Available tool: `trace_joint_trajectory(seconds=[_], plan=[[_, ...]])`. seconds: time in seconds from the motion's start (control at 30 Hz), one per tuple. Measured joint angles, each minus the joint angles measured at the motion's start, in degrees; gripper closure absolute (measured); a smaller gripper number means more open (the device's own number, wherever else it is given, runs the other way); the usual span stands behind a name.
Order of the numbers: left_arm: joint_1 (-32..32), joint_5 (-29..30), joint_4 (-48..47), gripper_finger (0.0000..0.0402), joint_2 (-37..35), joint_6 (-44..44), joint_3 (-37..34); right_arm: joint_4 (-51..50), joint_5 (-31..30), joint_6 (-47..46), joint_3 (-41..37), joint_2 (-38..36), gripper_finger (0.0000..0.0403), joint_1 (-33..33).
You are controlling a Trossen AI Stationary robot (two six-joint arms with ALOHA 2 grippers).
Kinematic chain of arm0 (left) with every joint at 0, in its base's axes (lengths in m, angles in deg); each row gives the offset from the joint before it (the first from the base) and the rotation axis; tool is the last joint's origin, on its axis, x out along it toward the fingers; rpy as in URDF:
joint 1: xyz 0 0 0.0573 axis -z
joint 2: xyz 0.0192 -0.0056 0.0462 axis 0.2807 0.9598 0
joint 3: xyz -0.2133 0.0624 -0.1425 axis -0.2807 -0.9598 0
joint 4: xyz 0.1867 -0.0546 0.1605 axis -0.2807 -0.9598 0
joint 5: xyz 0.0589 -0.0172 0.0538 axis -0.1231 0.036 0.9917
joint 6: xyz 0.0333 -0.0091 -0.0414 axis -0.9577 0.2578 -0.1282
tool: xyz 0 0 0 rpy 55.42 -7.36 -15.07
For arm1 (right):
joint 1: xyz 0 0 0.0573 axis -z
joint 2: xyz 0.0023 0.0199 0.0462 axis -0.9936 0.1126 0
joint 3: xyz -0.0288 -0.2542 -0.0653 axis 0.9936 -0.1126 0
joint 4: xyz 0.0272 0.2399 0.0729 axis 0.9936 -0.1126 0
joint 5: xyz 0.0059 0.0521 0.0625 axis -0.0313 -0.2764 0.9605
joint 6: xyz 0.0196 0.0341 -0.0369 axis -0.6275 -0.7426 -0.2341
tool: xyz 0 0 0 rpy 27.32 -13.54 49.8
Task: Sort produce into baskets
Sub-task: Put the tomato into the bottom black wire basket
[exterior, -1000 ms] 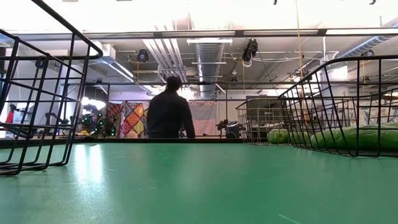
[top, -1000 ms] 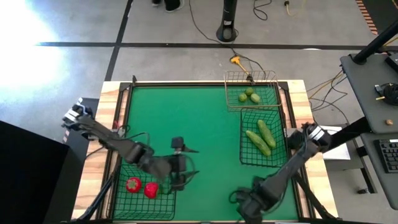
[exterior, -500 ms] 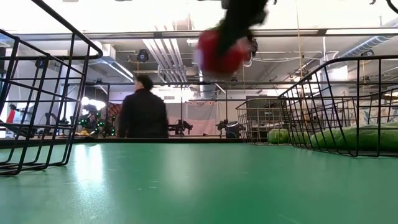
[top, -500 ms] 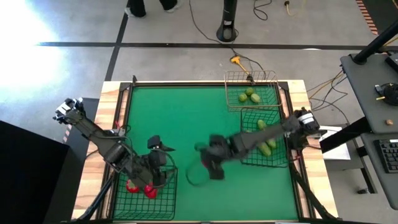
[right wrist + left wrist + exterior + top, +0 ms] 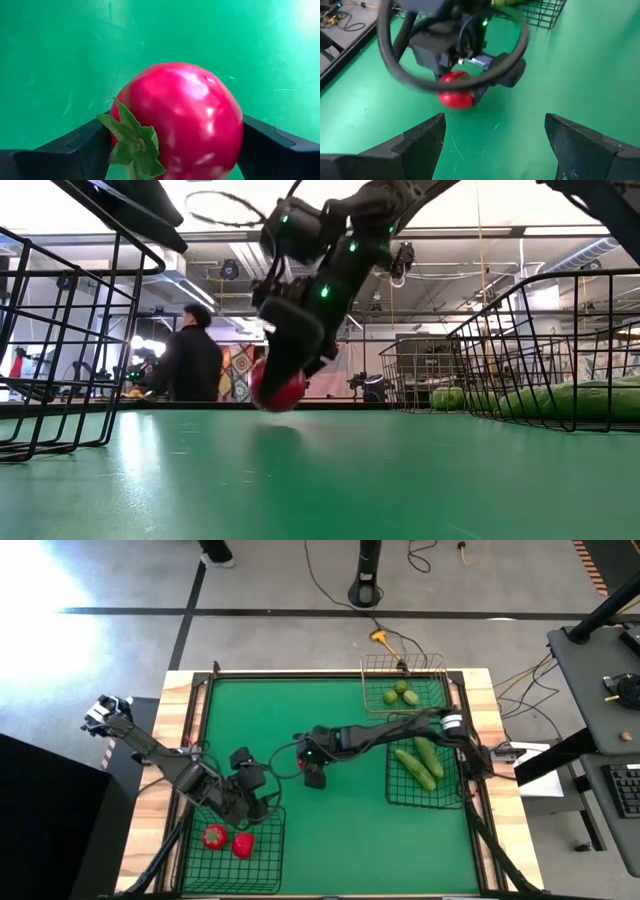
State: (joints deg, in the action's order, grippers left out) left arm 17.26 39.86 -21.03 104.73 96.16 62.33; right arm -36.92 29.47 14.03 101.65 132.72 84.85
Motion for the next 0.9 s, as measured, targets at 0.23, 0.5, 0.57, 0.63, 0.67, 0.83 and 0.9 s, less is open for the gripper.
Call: trace_joint_trajectory(seconds=[0.23,0.5,0.57,0.63,0.67,0.83,0.9], plan=[[-0.96,2.06,-2.33,0.008,-0.2,0.5,-0.09,0.34,0.2,-0.82,3.67,5.59,0.0044,-0.01],[-7.22,-1.44,-1.9,0.008,0.43,-1.18,-0.7,-3.31,-0.07,0.92,5.91,3.31,0.0022,-1.82],[-8.81,-1.53,-1.72,0.008,0.41,-2.25,-1.03,-6.39,-1.92,1.42,5.95,1.15,0.0021,-2.58],[-10.36,-1.6,-1.68,0.008,0.39,-2.94,-1.63,-11.29,-4.96,1.42,5.95,-1.1,0.0021,-3.47],[-11.09,-1.65,-1.38,0.008,0.39,-2.98,-2.07,-13.6,-6.58,1.27,5.95,-2.02,0.0021,-4.08],[-14.44,-1.66,6.83,0.008,1.42,-3.33,-5.97,-25.65,-14.42,-3.0,5.89,-7.59,0.0021,-8.67],[-15.78,-2.08,12.52,0.008,2.38,-4.9,-7.63,-28.85,-16.54,-5.32,5.89,-9.78,0.0021,-10.97]])
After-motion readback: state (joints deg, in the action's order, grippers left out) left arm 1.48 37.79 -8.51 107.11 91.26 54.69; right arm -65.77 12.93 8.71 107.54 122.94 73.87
